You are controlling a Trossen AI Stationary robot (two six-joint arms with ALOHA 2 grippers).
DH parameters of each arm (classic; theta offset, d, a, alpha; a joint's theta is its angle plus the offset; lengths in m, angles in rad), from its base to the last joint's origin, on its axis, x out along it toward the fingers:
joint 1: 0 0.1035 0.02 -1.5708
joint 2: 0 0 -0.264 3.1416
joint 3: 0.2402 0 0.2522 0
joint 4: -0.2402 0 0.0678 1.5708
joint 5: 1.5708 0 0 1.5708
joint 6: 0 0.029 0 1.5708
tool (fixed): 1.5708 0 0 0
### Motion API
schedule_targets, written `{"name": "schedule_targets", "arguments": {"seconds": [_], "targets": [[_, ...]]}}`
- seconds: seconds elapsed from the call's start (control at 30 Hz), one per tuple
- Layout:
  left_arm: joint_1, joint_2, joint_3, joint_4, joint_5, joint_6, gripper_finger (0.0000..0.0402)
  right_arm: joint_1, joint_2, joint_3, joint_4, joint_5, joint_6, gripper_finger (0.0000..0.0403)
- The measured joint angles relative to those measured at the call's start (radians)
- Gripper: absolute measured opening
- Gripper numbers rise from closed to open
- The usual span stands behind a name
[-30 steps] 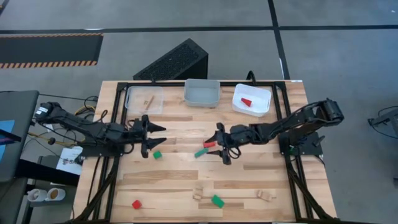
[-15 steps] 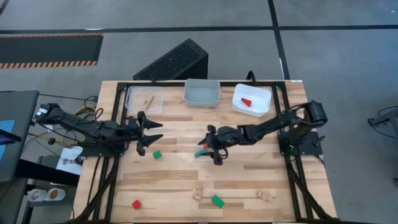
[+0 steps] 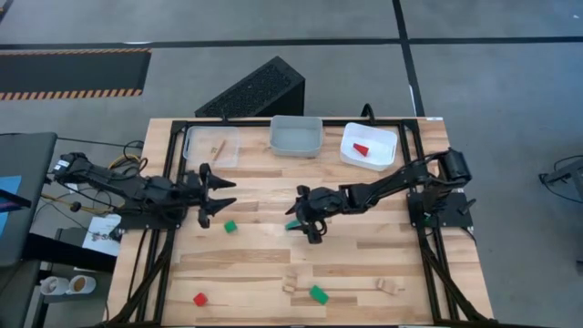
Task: Sort & place blocks by color
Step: Put the top right green block into the gray bin
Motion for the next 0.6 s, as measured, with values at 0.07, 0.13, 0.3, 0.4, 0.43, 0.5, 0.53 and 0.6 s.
{"name": "schedule_targets", "arguments": {"seconds": [0.07, 0.13, 0.3, 0.4, 0.43, 0.5, 0.53, 0.6], "targets": [[0.000, 0.000, 0.000, -0.048, 0.001, 0.001, 0.0219, 0.001, -0.001, 0.000, -0.002, 0.000, -0.003, 0.0254], [0.000, 0.001, 0.000, -0.113, 0.002, 0.014, 0.0219, 0.000, 0.000, -0.001, -0.003, -0.009, -0.003, 0.0254], [0.000, 0.001, 0.000, -0.276, 0.003, 0.008, 0.0219, 0.000, 0.000, -0.001, 0.002, -0.014, -0.018, 0.0254], [0.000, 0.000, 0.000, -0.383, 0.002, 0.013, 0.0219, 0.000, 0.000, -0.001, 0.006, -0.015, -0.019, 0.0254], [0.000, 0.000, 0.000, -0.420, 0.002, 0.011, 0.0219, 0.000, 0.000, -0.001, 0.006, -0.015, -0.019, 0.0254], [0.000, 0.000, 0.000, -0.488, 0.002, 0.010, 0.0219, 0.000, 0.000, -0.001, 0.011, -0.015, -0.020, 0.0254], [0.000, 0.000, 0.000, -0.520, 0.002, 0.010, 0.0219, 0.000, 0.000, -0.001, 0.011, -0.015, -0.020, 0.0254], [0.000, 0.000, 0.000, -0.581, 0.002, 0.009, 0.0219, 0.000, 0.000, -0.001, 0.010, -0.015, -0.020, 0.0254]]}}
